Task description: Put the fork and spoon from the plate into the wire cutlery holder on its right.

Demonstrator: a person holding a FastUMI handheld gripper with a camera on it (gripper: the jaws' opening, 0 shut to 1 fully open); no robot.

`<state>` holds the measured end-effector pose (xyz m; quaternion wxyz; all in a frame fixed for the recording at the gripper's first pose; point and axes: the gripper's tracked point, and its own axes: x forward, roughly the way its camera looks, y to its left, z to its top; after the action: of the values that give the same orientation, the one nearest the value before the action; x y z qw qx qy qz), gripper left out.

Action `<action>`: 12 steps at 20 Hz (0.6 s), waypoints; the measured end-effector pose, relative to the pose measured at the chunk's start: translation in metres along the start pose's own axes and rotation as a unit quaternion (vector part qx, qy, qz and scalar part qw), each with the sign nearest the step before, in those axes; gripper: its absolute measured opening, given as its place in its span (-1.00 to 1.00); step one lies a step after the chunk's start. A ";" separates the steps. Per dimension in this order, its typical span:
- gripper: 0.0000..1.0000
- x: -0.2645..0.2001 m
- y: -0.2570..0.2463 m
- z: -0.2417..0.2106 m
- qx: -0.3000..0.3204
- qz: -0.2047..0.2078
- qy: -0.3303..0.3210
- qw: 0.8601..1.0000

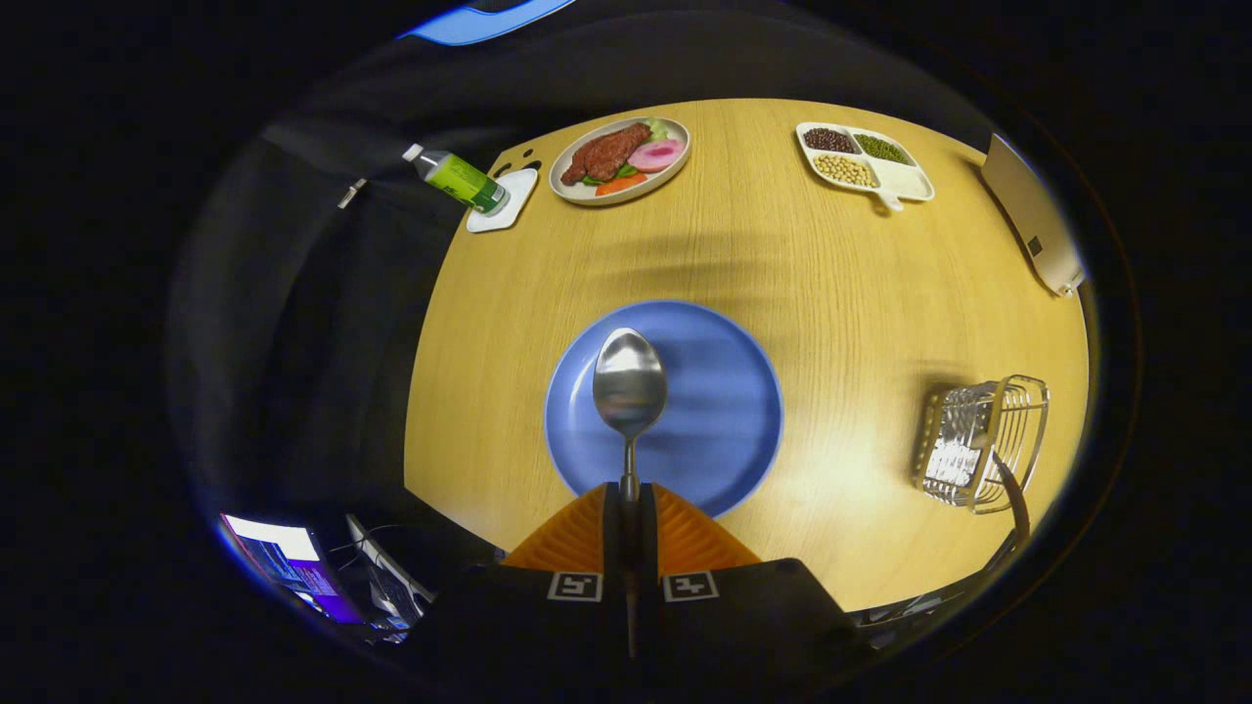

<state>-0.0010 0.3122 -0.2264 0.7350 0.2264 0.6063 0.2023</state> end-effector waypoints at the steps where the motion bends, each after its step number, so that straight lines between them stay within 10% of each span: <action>1: -0.84 -0.013 -0.005 0.001 -0.004 0.002 0.000 1.000; 12: -0.84 -0.129 -0.130 -0.012 0.009 -0.053 0.041 0.998</action>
<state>-0.0330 0.1338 -0.2001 0.7171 0.1921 0.6490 0.1662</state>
